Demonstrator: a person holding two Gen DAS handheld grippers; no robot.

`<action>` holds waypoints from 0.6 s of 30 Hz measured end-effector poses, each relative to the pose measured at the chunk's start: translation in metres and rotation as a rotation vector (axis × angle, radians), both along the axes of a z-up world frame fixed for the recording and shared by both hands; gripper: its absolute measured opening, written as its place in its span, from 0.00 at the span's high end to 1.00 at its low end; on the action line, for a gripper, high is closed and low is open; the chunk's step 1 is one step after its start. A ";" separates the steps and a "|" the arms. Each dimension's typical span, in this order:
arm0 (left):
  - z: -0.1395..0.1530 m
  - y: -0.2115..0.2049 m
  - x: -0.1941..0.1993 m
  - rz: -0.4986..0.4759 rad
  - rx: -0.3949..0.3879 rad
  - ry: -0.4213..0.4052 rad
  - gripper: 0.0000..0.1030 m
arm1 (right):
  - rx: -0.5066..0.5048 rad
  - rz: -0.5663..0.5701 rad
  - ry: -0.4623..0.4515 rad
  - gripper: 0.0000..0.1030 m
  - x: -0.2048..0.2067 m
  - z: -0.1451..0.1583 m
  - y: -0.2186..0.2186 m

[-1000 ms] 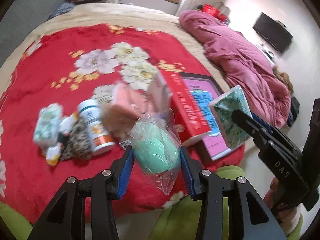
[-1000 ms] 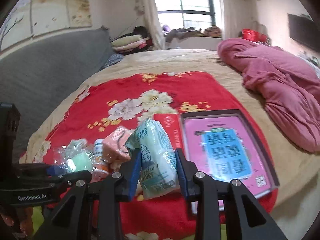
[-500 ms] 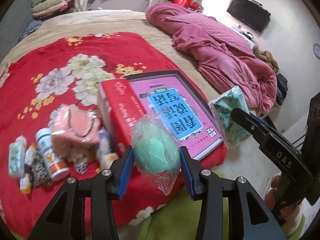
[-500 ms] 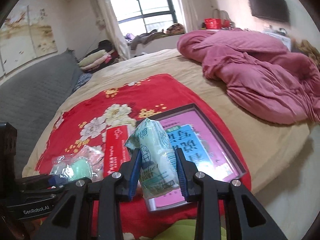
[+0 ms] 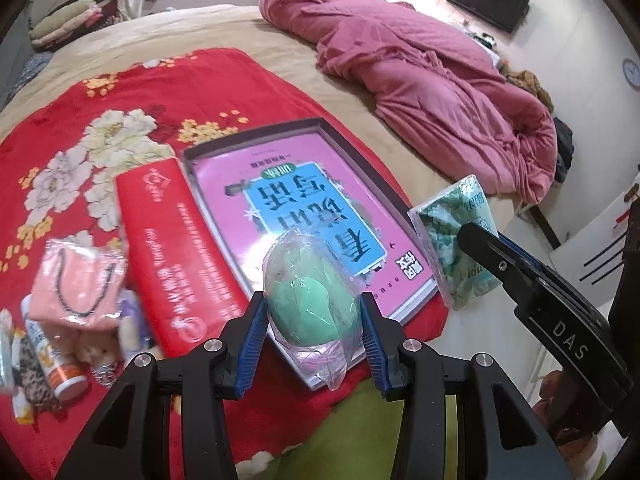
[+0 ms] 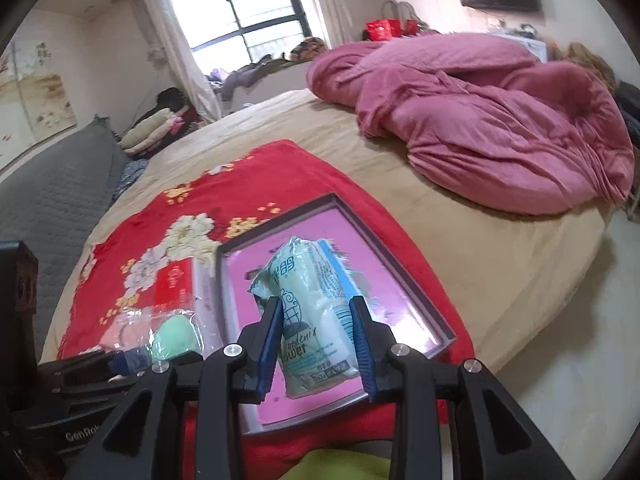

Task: Organize soft objects
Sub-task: 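Carry sponge with left gripper while right gripper carries packet over pink tray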

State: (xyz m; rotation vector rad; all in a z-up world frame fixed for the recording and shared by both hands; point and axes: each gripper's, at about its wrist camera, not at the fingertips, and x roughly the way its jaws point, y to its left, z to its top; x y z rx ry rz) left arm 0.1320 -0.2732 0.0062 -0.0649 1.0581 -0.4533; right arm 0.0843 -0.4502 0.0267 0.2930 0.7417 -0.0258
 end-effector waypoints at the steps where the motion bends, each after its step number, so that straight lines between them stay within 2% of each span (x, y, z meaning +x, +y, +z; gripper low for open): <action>1: -0.003 -0.005 0.002 -0.009 0.007 0.005 0.55 | 0.006 -0.011 0.004 0.67 0.002 -0.004 -0.005; 11: -0.037 -0.039 0.018 -0.061 0.056 0.070 0.55 | 0.017 -0.055 0.087 0.67 0.028 -0.043 -0.027; 18: -0.051 -0.051 0.022 -0.081 0.079 0.093 0.55 | 0.036 -0.046 0.156 0.67 0.041 -0.072 -0.029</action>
